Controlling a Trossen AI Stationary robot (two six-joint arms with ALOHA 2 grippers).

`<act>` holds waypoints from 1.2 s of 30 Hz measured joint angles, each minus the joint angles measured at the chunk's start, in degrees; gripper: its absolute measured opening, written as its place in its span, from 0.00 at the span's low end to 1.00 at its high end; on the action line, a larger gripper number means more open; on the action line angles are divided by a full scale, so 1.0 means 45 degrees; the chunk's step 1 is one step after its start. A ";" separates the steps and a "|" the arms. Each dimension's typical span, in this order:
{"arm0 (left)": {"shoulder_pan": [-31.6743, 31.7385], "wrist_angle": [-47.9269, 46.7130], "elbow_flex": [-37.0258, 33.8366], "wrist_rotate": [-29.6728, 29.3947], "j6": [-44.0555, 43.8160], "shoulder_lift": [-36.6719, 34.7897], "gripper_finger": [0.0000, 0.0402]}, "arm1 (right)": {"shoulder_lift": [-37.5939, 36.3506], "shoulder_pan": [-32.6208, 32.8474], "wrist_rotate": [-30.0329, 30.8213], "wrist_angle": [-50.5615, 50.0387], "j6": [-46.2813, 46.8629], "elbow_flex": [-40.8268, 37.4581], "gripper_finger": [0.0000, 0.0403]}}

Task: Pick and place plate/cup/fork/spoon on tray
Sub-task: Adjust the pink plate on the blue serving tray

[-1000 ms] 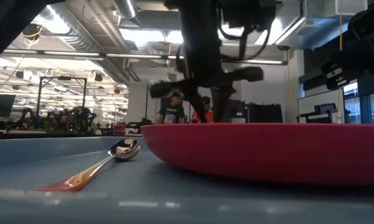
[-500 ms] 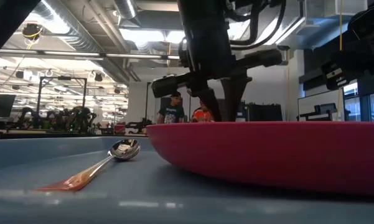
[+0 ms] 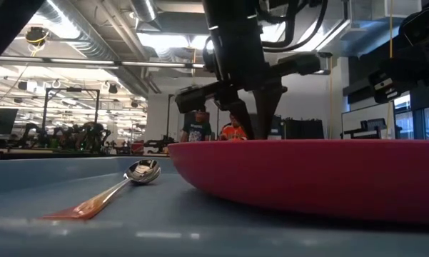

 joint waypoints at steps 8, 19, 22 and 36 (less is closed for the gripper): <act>0.0411 0.0009 0.0000 0.0624 0.0481 0.0000 0.18 | 0.0000 -0.0002 -0.0001 0.0000 0.0000 -0.0002 0.25; -0.0036 0.0072 -0.0005 0.0538 0.0302 0.0170 0.18 | 0.0000 0.0002 0.0000 -0.0005 0.0000 0.0000 0.25; -0.0037 0.0101 -0.0005 0.0720 0.0222 0.0155 0.18 | 0.0002 0.0002 -0.0002 -0.0005 0.0000 -0.0002 0.25; -0.0655 0.0140 -0.0005 0.1387 -0.0385 0.0155 0.18 | 0.0000 0.0002 0.0000 -0.0005 0.0000 0.0000 0.25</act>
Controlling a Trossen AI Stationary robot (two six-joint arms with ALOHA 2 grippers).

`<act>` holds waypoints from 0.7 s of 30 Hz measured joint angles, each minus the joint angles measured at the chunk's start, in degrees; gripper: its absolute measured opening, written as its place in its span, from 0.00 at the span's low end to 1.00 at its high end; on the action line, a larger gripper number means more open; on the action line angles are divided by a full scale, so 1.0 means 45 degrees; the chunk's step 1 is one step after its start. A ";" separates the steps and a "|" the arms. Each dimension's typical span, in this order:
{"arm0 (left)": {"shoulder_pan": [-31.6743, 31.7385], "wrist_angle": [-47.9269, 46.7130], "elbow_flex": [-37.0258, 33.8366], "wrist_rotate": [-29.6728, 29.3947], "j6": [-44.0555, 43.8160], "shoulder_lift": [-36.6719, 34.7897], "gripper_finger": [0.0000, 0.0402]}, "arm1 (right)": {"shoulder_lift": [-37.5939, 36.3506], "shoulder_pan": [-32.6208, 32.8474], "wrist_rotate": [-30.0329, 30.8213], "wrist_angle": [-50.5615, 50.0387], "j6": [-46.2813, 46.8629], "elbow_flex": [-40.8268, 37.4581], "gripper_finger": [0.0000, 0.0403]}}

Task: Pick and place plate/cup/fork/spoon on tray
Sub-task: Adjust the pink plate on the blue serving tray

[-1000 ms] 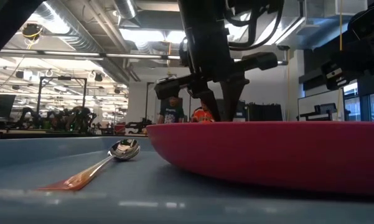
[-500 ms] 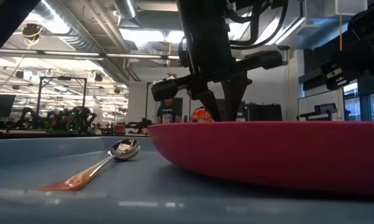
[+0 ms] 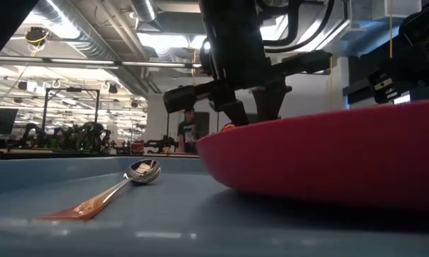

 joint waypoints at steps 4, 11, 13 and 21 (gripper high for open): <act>-0.0009 -0.0082 0.0000 -0.0139 0.0030 -0.0007 0.18 | 0.0000 -0.0003 -0.0003 0.0003 0.0000 0.0000 0.25; 0.0095 0.0003 0.0021 -0.1221 0.0781 -0.0620 0.18 | 0.0005 0.0000 -0.0005 0.0000 0.0000 -0.0004 0.25; -0.0004 0.0216 0.0009 -0.2111 0.1024 -0.0857 0.18 | 0.0005 -0.0005 -0.0005 0.0000 0.0000 -0.0002 0.25; 0.0866 0.5334 0.0053 -0.2032 0.5111 -0.0717 0.18 | 0.0010 0.0000 0.0000 0.0000 0.0000 0.0000 0.25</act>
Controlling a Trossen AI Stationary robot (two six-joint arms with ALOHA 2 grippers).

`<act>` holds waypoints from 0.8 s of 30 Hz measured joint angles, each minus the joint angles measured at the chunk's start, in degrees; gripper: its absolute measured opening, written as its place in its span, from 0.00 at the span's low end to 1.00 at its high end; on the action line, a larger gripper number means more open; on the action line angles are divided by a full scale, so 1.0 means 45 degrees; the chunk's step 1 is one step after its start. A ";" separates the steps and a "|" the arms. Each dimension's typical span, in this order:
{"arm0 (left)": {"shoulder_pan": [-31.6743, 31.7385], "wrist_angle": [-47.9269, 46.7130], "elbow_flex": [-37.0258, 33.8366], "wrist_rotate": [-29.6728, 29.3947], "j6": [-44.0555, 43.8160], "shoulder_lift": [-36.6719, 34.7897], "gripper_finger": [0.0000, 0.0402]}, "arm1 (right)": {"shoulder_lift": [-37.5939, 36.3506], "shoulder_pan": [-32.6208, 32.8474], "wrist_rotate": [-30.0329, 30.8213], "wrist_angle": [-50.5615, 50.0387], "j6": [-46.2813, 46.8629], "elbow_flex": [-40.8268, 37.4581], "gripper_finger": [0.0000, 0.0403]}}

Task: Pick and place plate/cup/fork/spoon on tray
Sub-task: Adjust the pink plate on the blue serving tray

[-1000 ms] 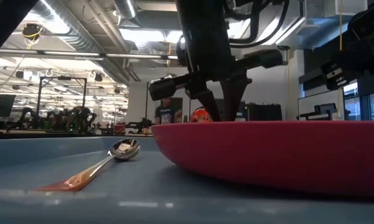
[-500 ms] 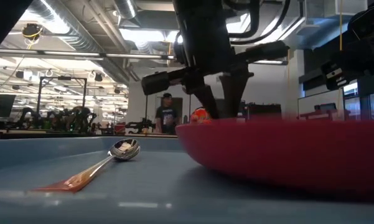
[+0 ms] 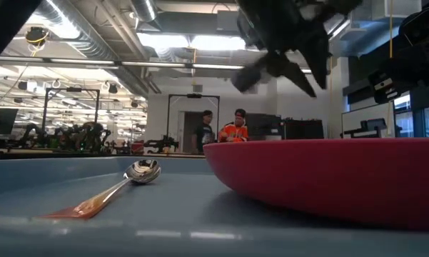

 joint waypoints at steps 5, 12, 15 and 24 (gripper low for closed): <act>0.0263 0.0006 -0.0029 0.0773 -0.0141 0.0339 0.18 | 0.0000 0.0000 -0.0005 0.0000 0.0000 0.0000 0.25; 0.0414 -0.0744 -0.0049 0.1021 -0.0850 0.0377 0.18 | -0.0005 -0.0004 0.0000 0.0000 0.0000 -0.0004 0.25; 0.0302 -0.0617 -0.0049 0.0914 -0.1055 0.0380 0.18 | -0.0005 -0.0003 -0.0001 0.0000 0.0000 -0.0004 0.25; -0.0347 0.0895 0.0278 0.0329 -0.0930 0.0687 0.18 | -0.0010 -0.0005 0.0000 0.0000 0.0000 -0.0002 0.25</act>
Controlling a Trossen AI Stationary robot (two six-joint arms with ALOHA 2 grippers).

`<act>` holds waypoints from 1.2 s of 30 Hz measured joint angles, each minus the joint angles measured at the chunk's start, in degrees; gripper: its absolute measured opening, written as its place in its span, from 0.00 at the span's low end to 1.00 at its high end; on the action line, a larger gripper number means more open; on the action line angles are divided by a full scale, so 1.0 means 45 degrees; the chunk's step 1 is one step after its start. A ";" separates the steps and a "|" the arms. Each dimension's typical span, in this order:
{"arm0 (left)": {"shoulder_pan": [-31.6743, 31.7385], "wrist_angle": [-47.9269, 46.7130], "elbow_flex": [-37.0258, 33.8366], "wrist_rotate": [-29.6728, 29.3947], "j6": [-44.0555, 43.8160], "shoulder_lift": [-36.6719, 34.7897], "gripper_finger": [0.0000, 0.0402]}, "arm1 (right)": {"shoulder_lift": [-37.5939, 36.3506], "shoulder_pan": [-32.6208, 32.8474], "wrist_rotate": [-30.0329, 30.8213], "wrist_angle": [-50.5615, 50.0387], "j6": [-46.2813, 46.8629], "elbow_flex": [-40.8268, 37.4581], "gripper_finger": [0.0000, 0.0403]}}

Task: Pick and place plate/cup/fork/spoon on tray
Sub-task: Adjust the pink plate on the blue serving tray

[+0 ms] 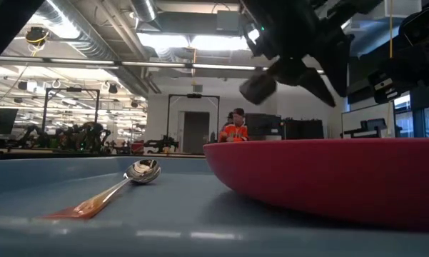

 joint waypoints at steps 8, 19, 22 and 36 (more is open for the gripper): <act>-0.0002 -0.2605 0.0721 -0.0421 -0.0508 0.0042 0.18 | 0.0000 0.0002 0.0000 0.0004 0.0000 0.0001 0.25; 0.0513 -0.3050 0.0626 0.1814 -0.1295 0.1034 0.18 | 0.0000 0.0002 -0.0004 0.0005 0.0000 0.0002 0.25; 0.0549 -0.3314 0.0621 0.2074 -0.1512 0.1047 0.18 | 0.0004 0.0001 0.0000 0.0005 0.0000 0.0000 0.25; 0.0101 -0.5251 0.0662 0.2449 -0.2768 0.1057 0.18 | 0.0000 0.0000 0.0000 0.0005 0.0000 -0.0003 0.25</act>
